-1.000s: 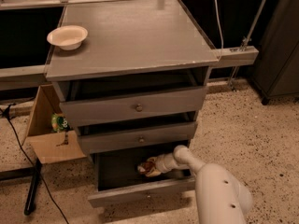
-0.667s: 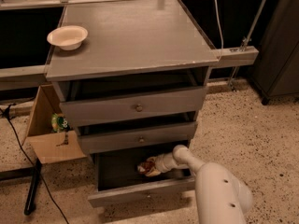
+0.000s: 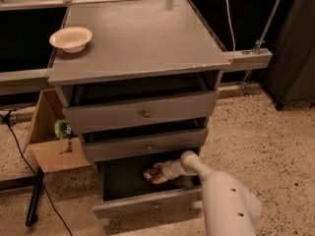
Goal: Place coke can into bottom drawer
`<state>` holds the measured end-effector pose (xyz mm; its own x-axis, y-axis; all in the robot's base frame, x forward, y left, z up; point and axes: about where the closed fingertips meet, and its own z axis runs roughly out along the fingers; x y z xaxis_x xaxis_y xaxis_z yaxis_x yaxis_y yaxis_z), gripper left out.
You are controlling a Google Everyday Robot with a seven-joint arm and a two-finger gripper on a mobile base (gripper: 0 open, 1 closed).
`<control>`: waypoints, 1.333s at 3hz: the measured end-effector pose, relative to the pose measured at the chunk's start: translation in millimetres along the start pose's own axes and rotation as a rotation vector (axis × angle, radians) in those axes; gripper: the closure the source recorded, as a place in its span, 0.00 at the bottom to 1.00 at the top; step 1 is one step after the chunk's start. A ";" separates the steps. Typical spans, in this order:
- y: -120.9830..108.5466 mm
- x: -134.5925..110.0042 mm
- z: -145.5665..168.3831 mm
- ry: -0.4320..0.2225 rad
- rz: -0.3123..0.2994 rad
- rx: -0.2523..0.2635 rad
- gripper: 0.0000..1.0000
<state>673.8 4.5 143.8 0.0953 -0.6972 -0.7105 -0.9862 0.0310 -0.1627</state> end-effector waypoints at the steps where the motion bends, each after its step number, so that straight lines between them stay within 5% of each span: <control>1: -8.1 -2.9 4.4 -0.005 -0.012 0.008 1.00; 2: -8.4 -2.9 4.4 -0.005 -0.012 0.009 0.81; 4: -8.3 -2.9 4.4 -0.005 -0.012 0.009 0.26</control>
Offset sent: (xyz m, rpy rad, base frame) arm 0.0072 0.0044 0.0003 0.0038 -0.0123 0.0027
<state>682.4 9.4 144.2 0.1074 -0.6940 -0.7119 -0.9838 0.0293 -0.1769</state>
